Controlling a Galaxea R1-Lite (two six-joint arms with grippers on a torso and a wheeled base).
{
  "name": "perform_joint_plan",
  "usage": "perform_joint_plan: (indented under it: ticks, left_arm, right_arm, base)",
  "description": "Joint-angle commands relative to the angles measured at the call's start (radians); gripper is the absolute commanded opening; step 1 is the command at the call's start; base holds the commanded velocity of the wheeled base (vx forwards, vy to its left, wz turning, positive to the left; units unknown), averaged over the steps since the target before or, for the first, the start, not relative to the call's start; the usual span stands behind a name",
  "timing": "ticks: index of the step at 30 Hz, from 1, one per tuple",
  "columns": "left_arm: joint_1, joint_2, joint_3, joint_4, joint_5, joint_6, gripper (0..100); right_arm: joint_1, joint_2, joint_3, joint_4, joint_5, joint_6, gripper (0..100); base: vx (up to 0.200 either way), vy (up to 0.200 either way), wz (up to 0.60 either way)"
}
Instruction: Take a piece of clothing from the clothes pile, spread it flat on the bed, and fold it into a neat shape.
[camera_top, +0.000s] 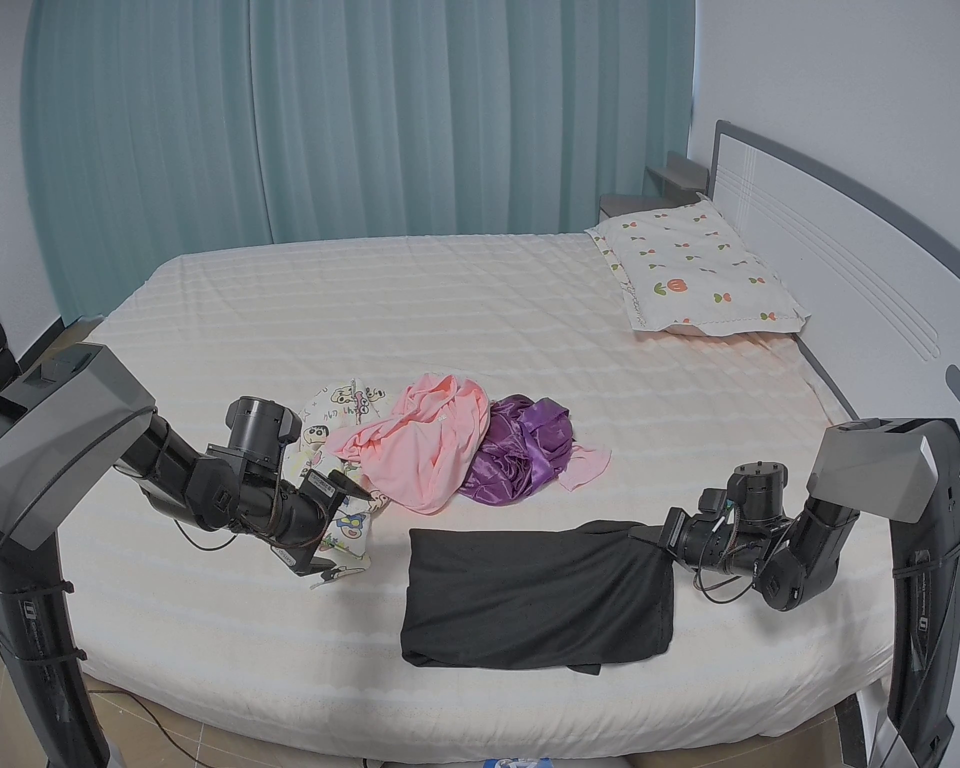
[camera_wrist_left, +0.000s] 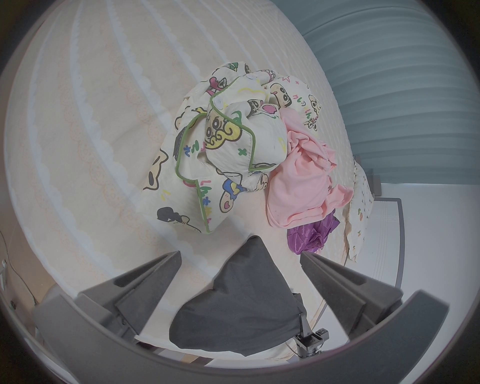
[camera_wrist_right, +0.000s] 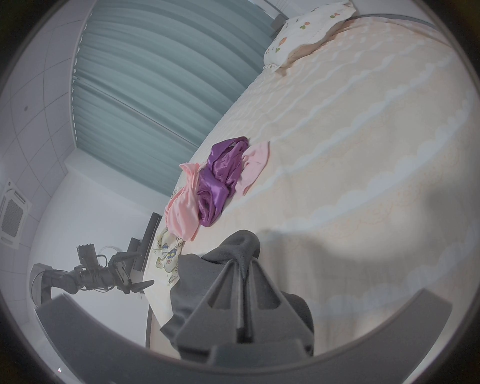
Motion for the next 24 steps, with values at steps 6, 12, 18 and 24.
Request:
perform_joint_plan:
  ticks: [6,12,18,24]
  left_arm:
    - [0.000,0.002,0.000,0.001,0.000,0.000,100]
    - [-0.002,0.002,0.006,0.001,0.000,0.007,100]
    - [-0.009,0.002,0.006,0.001,0.000,0.007,100]
    - [-0.009,0.002,0.008,0.001,0.000,0.009,100]
  right_arm:
    - [-0.024,0.040,-0.027,0.006,0.000,-0.002,100]
    - [-0.033,-0.006,0.011,-0.003,0.000,-0.010,100]
    - [-0.042,-0.052,0.109,-0.003,0.014,-0.059,100]
    - [-0.052,-0.046,0.183,-0.008,0.044,-0.149,100]
  base:
    - [0.000,0.000,0.00]
    - [0.000,0.000,0.00]
    - [-0.100,0.000,0.00]
    - [-0.200,0.000,0.00]
